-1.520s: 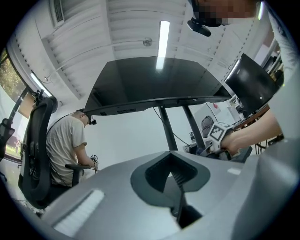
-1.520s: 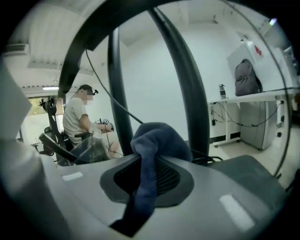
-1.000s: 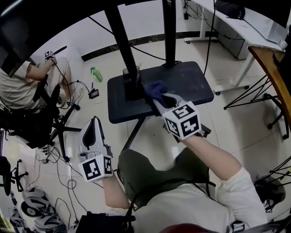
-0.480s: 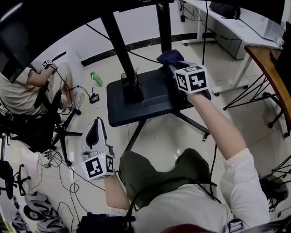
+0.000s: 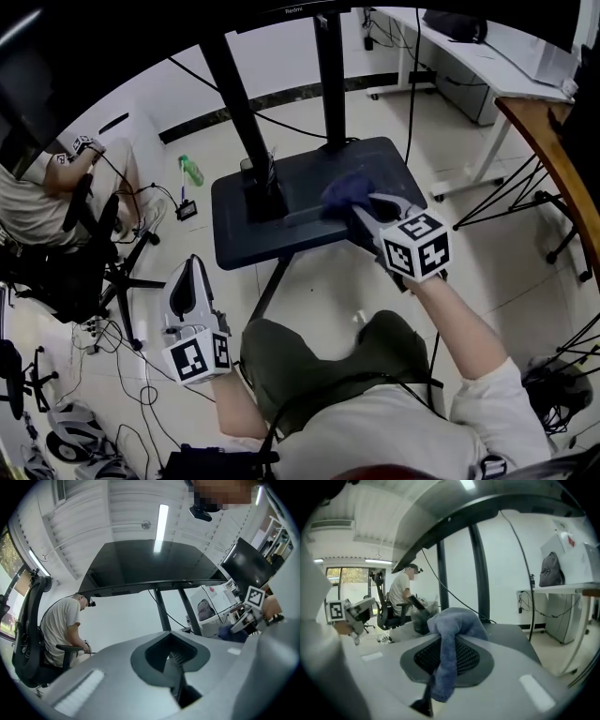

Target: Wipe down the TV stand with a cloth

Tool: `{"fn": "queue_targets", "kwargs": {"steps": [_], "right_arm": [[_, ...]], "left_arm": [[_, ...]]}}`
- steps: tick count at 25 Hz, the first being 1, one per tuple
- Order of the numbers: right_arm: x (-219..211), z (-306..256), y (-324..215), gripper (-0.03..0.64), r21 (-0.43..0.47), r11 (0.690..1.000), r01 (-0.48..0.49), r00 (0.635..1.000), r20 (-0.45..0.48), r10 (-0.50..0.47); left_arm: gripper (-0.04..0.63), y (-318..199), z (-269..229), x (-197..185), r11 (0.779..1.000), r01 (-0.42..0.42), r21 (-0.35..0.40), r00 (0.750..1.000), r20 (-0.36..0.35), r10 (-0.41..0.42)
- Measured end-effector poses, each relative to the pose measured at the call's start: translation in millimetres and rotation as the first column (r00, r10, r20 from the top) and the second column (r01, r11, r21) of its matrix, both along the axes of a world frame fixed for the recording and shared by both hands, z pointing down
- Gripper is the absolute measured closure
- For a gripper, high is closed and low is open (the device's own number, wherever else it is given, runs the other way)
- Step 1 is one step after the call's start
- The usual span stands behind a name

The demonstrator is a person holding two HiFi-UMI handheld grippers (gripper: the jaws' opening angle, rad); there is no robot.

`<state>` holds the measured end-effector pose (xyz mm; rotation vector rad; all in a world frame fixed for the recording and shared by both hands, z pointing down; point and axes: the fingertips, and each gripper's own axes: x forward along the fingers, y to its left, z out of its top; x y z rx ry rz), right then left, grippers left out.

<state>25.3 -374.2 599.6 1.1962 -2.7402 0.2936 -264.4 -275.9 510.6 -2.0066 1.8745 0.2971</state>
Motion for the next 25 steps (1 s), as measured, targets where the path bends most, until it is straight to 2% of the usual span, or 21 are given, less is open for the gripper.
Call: {"fn": "queue_targets", "kwargs": {"steps": [2,5,8,10,12,14,16,18,21,23,25], "right_arm": [[4,1,40,0.560,0.047,0.999,-0.011,0.999,0.045,0.009],[8,-15,72,0.559,0.116,0.992,-0.042,0.996,0.083,0.033],[19,-52,55,0.559,0.221,0.973,-0.064,0.994,0.095,0.044],[30,-75,16,0.560,0.233,0.968,-0.089,0.993,0.092,0.069],[41,-81,-45,0.559,0.186,0.975,-0.122,0.992,0.058,0.113],[54,-58,-112,0.558,0.065,0.983,-0.170,0.985,0.009,0.170],[66,-27,-163,0.558,-0.056,0.972,-0.228,0.973,-0.054,0.225],[75,-3,-192,0.558,-0.125,0.954,-0.272,0.958,-0.125,0.256],[80,18,-199,0.558,-0.209,0.938,-0.276,0.957,-0.153,0.247],[81,20,-181,0.558,-0.188,0.949,-0.254,0.963,-0.144,0.229],[80,16,-151,0.558,-0.131,0.967,-0.219,0.972,-0.117,0.204]], "left_arm": [[0.354,-9,8,7,1.000,-0.005,-0.017,1.000,0.016,0.005],[0.354,-19,22,18,0.998,-0.020,-0.059,0.999,0.029,0.021],[0.354,-20,26,23,0.997,-0.027,-0.075,0.999,0.028,0.030],[0.354,-19,23,23,0.997,-0.033,-0.074,0.999,0.024,0.035],[0.354,-20,19,22,0.997,-0.033,-0.075,0.999,0.025,0.035],[0.354,-23,20,21,0.996,-0.027,-0.089,0.999,0.027,0.030],[0.354,-30,27,22,0.994,-0.022,-0.111,0.999,0.034,0.026],[0.354,-37,34,21,0.991,-0.021,-0.131,0.999,0.040,0.027],[0.354,-40,40,16,0.990,-0.020,-0.142,0.999,0.033,0.025],[0.354,-39,43,11,0.990,-0.016,-0.142,0.999,0.031,0.020],[0.354,-42,45,8,0.990,-0.016,-0.143,0.999,0.030,0.020]]}}
